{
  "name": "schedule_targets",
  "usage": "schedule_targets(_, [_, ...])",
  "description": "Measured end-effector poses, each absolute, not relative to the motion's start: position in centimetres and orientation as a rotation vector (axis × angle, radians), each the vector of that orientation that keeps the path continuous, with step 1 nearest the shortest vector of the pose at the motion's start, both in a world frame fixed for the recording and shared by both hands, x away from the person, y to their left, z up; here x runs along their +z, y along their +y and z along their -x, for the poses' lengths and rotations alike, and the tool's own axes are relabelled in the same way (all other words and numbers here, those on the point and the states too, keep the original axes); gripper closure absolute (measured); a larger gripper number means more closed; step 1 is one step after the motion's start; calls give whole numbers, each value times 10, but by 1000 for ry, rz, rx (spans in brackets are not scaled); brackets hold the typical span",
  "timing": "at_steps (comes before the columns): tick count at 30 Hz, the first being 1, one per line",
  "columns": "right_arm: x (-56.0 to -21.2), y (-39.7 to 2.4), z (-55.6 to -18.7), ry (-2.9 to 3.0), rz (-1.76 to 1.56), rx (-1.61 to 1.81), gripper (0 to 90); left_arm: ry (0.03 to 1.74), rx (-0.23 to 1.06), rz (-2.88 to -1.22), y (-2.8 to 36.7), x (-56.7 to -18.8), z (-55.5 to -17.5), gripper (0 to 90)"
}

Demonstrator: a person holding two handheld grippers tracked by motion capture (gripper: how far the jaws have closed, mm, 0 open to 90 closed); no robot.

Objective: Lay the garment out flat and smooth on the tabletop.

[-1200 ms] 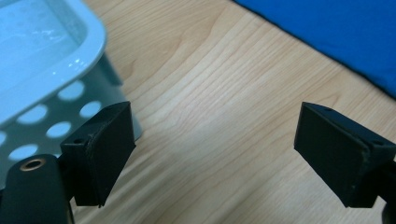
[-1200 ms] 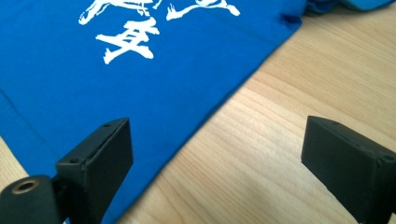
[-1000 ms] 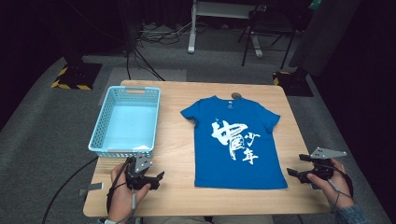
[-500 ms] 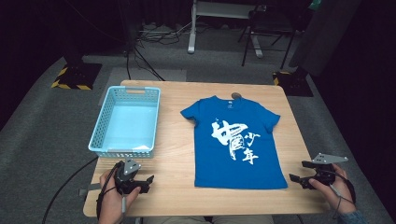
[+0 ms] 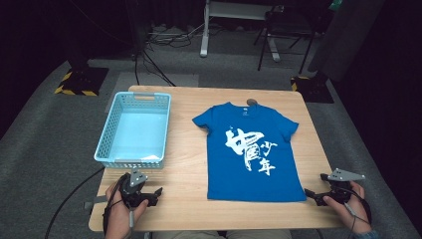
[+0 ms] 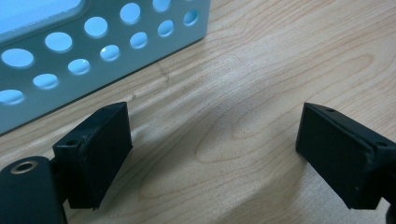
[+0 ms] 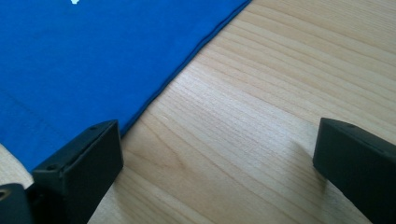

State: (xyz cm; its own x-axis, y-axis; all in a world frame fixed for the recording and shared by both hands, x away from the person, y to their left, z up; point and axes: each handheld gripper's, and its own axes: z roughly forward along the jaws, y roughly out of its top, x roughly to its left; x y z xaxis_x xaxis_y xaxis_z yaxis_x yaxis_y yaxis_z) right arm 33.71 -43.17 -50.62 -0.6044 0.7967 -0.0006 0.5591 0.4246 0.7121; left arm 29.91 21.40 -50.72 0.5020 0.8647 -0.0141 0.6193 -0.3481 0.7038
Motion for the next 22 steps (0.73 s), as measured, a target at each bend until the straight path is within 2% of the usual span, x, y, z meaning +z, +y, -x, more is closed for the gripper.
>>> schedule_targets(22, [-506,-431,-337,2347,-1158,988,16,1233,496,-2078,213,-507,-298,107])
